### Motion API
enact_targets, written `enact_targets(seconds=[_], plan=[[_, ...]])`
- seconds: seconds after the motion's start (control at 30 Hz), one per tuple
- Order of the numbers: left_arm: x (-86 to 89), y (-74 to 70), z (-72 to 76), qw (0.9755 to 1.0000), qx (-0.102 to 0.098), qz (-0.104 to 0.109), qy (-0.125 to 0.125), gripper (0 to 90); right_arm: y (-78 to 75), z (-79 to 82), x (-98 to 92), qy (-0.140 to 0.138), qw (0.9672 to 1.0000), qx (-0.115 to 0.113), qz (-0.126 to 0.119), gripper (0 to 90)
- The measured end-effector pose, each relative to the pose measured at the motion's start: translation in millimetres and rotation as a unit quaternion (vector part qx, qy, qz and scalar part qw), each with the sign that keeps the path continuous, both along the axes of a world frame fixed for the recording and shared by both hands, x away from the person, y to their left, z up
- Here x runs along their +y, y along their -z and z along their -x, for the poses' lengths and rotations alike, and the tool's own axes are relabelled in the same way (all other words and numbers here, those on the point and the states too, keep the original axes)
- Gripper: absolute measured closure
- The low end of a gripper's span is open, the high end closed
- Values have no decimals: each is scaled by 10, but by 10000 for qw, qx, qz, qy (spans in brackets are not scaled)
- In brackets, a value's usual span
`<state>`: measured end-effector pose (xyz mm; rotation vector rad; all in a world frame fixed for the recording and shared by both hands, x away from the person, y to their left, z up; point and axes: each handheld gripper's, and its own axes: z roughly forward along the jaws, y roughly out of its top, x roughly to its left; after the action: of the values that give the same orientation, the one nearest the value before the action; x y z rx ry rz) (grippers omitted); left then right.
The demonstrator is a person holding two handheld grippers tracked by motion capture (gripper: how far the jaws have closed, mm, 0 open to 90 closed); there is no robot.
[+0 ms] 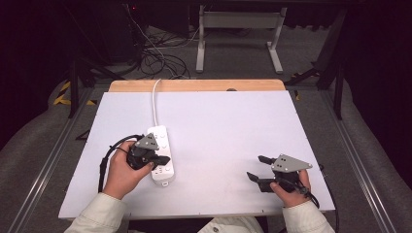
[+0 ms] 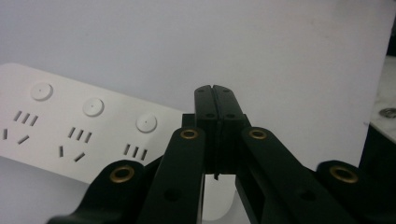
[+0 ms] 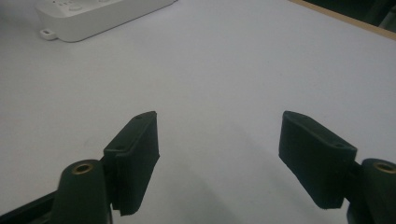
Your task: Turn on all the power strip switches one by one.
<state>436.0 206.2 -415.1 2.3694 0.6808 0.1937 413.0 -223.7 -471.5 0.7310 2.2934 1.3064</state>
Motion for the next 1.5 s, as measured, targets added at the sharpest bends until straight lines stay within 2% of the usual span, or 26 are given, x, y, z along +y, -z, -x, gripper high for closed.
enact_targets(seconds=[0.13, 0.2, 0.33, 0.6, 0.7, 0.8, 1.13, 1.5], plan=[[-41, 34, -25, 9995, 84, -288, 66, 898, 2, -3, 0, -8, 10000, -2, 15, 290], [-72, 43, -43, 9985, 164, -498, 123, 898, 4, -1, 5, -14, 10000, 5, 16, 289], [-105, 62, -66, 9975, 224, -644, 205, 898, 4, 0, 7, -10, 10000, 14, 32, 287], [-183, 133, -124, 9957, 364, -840, 167, 898, 9, -5, 14, -31, 10000, 26, 36, 285], [-203, 153, -139, 9945, 461, -930, 171, 898, 10, -6, 12, -35, 10000, 28, 34, 284], [-224, 163, -146, 9931, 453, -1063, 176, 898, 11, -7, 12, -33, 10000, 36, 34, 283], [-245, 175, -135, 9933, 384, -1082, 136, 899, 9, -3, 13, -44, 10000, 35, 27, 281], [-247, 202, -126, 9938, 421, -1030, 50, 899, 7, 3, 13, -48, 10000, 30, 28, 280]])
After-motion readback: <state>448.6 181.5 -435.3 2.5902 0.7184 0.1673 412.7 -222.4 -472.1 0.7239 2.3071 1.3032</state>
